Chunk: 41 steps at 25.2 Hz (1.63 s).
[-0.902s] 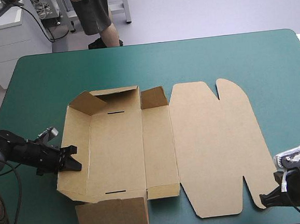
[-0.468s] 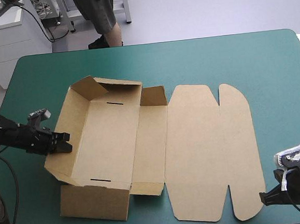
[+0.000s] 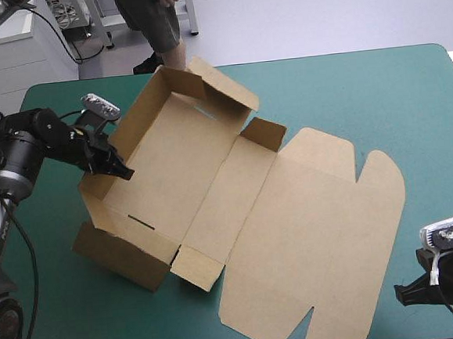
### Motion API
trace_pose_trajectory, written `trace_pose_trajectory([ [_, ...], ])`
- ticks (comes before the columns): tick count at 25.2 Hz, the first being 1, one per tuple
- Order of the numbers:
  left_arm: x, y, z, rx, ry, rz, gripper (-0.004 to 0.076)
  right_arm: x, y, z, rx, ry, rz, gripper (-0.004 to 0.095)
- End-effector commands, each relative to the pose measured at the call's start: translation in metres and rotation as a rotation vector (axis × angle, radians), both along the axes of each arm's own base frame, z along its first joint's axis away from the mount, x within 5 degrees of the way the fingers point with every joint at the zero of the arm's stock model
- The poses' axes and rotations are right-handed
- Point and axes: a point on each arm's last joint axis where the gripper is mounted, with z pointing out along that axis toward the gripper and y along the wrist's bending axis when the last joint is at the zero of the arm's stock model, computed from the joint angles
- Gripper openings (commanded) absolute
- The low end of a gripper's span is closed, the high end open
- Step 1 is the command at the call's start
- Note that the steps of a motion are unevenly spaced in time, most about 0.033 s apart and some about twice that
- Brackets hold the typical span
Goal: Fold the box
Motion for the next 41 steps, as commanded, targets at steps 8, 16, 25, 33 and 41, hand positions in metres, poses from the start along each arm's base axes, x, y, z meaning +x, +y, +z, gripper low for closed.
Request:
trace_pose_trajectory([
  [8, -0.001, -0.068, 0.043, 0.289, -0.415, -0.256, -0.0008, -0.001, -0.002, 0.028, -0.009, -0.135, -0.023, -0.0013],
  [16, 0.000, -0.109, 0.045, 0.318, -0.575, -0.380, -0.0008, -0.001, -0.002, 0.028, 0.011, -0.133, -0.039, -0.0013],
  [25, -0.020, -0.156, 0.051, 0.373, -0.734, -0.614, -0.0008, -0.001, -0.002, 0.028, 0.033, -0.130, -0.057, -0.0013],
  [33, -0.063, -0.177, 0.084, 0.474, -0.916, -0.721, -0.0008, -0.001, -0.002, 0.028, 0.038, -0.125, -0.062, -0.0013],
  [41, -0.073, -0.161, 0.079, 0.543, -0.918, -0.657, -0.0008, -0.001, -0.003, 0.028, 0.034, -0.127, -0.064, -0.0013],
])
